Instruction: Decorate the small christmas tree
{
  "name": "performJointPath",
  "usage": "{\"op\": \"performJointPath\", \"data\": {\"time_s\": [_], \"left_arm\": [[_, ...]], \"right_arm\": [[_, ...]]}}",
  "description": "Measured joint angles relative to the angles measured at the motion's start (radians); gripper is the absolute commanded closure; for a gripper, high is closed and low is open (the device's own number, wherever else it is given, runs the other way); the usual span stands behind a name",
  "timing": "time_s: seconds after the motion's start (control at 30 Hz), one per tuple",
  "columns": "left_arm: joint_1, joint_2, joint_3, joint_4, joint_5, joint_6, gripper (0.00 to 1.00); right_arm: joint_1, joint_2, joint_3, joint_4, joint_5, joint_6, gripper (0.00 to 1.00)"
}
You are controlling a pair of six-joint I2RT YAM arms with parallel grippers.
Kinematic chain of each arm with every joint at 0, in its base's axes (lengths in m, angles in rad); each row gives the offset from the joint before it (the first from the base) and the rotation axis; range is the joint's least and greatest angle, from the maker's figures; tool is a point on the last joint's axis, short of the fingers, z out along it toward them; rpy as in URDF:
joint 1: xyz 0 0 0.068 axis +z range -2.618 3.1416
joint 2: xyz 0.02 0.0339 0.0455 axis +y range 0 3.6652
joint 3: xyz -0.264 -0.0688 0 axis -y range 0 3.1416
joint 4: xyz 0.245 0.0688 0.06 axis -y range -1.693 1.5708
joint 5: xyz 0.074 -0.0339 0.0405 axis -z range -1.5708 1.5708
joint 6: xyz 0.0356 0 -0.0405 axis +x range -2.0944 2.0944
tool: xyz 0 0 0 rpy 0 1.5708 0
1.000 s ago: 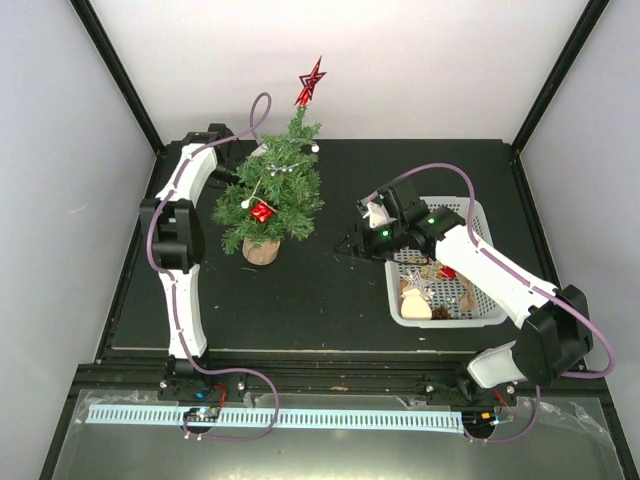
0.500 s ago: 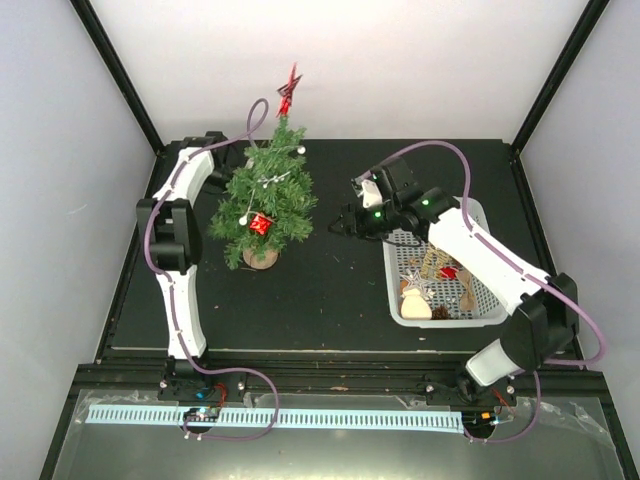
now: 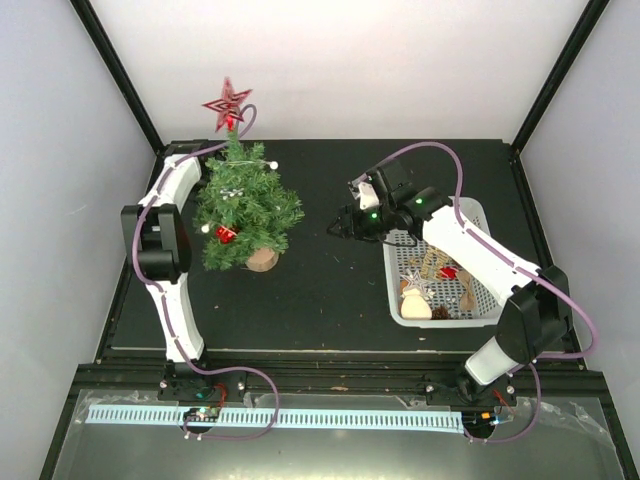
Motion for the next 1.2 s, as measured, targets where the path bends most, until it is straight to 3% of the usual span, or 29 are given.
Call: {"op": "performJointPath", "data": {"time_s": [0.83, 1.2], "left_arm": [[0.086, -0.041, -0.048, 0.032, -0.045, -0.027, 0.23], [0.138, -0.036, -0.047, 0.021, -0.031, -0.047, 0.09]], "right_arm": [[0.0, -0.021, -0.065, 0.003, -0.004, -0.007, 0.44], [0.0, -0.053, -0.117, 0.021, -0.013, -0.006, 0.43]]}}
